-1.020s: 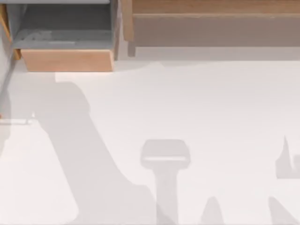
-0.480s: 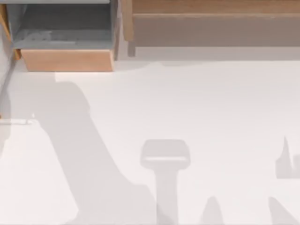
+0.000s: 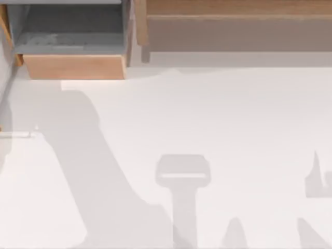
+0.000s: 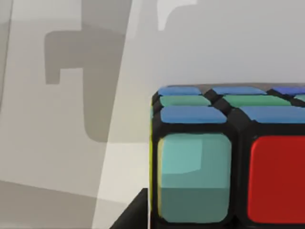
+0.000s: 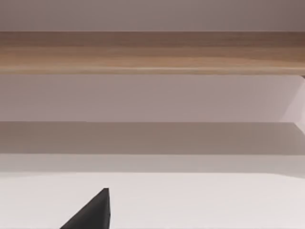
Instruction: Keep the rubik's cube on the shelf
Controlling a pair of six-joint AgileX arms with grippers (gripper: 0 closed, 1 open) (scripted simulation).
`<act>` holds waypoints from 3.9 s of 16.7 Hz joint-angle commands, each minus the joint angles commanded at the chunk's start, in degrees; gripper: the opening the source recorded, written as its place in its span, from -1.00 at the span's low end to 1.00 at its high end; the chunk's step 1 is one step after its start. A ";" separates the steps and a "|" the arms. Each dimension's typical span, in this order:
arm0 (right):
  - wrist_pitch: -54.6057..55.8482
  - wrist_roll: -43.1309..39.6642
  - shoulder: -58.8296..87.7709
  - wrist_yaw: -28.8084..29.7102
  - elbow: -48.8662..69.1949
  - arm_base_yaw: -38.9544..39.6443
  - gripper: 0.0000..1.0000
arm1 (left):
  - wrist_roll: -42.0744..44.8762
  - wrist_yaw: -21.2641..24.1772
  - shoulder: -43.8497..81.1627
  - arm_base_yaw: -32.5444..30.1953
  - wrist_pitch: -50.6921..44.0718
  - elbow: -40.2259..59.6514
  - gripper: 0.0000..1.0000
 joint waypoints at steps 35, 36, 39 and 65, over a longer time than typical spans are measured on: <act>0.00 0.00 0.00 0.00 0.00 0.00 1.00 | 0.15 -0.46 0.88 -0.41 -8.10 9.29 -1.00; 0.00 0.00 0.00 0.00 0.00 0.00 1.00 | 0.36 -1.26 -0.03 -0.82 -8.45 9.16 -1.00; 0.00 0.00 0.00 0.00 0.00 0.00 1.00 | 1.39 -7.01 -6.29 -5.30 -9.95 6.77 -1.00; 0.00 0.00 0.00 0.00 0.00 0.00 1.00 | -2.40 -42.46 -24.26 -65.51 74.54 -44.02 -1.00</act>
